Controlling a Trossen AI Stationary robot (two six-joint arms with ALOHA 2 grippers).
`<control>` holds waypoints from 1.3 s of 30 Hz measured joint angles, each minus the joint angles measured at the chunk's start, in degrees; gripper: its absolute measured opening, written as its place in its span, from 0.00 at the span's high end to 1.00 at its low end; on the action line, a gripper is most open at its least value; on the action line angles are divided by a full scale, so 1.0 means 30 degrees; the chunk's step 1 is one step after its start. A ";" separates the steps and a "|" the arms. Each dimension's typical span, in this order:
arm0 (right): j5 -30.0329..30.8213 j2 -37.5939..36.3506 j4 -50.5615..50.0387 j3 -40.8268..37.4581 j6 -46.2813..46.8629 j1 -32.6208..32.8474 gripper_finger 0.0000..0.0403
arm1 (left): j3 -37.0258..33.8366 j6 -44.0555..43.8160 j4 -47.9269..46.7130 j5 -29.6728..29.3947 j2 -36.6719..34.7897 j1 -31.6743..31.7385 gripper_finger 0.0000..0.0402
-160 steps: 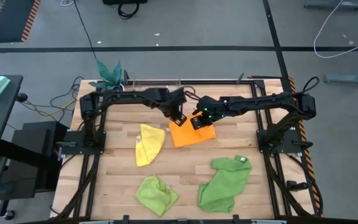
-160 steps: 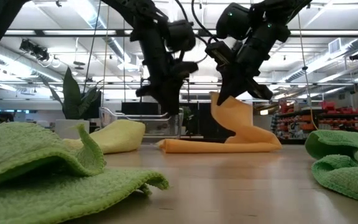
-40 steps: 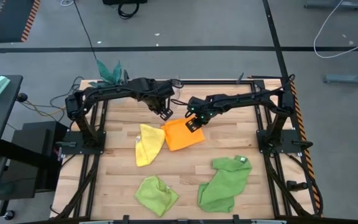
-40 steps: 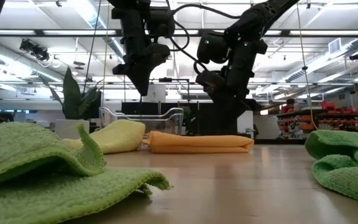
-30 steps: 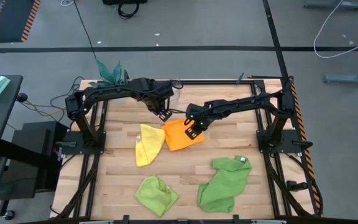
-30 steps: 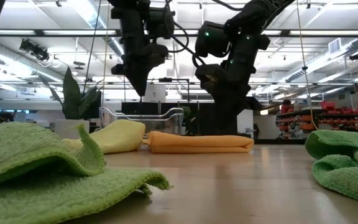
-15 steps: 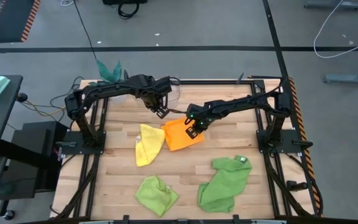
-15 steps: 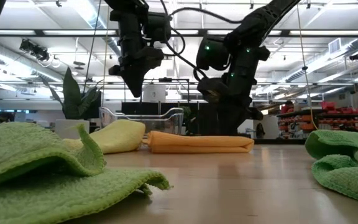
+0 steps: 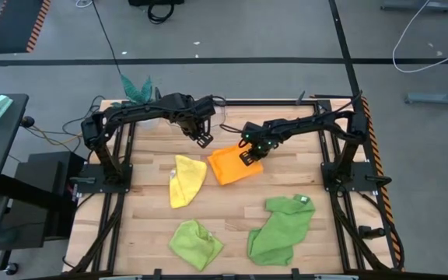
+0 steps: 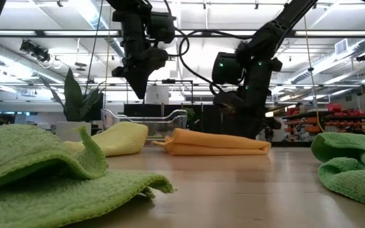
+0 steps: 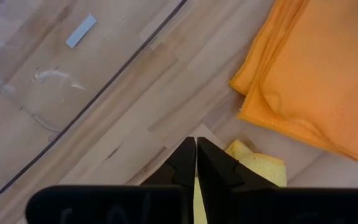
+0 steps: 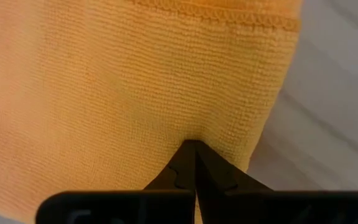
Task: Fold microfiber towels
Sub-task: Put the orange towel into the transparent bin
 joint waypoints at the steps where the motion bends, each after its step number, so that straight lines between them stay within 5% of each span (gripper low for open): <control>1: 0.0049 -0.0070 -0.0020 -0.0017 0.0067 -0.0077 0.99 | 0.0000 -0.0007 0.0016 0.0000 0.0000 -0.0012 0.94; 21: 0.1600 -0.1432 -0.1488 -0.0216 0.0312 -0.2296 0.97 | 0.0000 -0.0404 0.1799 -0.0007 0.0000 -0.0497 0.94; 31: 0.1405 -0.6769 -0.2215 -0.0135 -0.0826 -0.2355 0.95 | 0.0000 -0.0908 0.3321 -0.1083 0.0029 -0.0532 0.96; 39: -0.0532 -1.0020 -0.4339 -0.0135 -0.1340 -0.4086 0.81 | -0.1905 -0.1612 0.7200 -0.0515 0.0064 -0.0667 0.88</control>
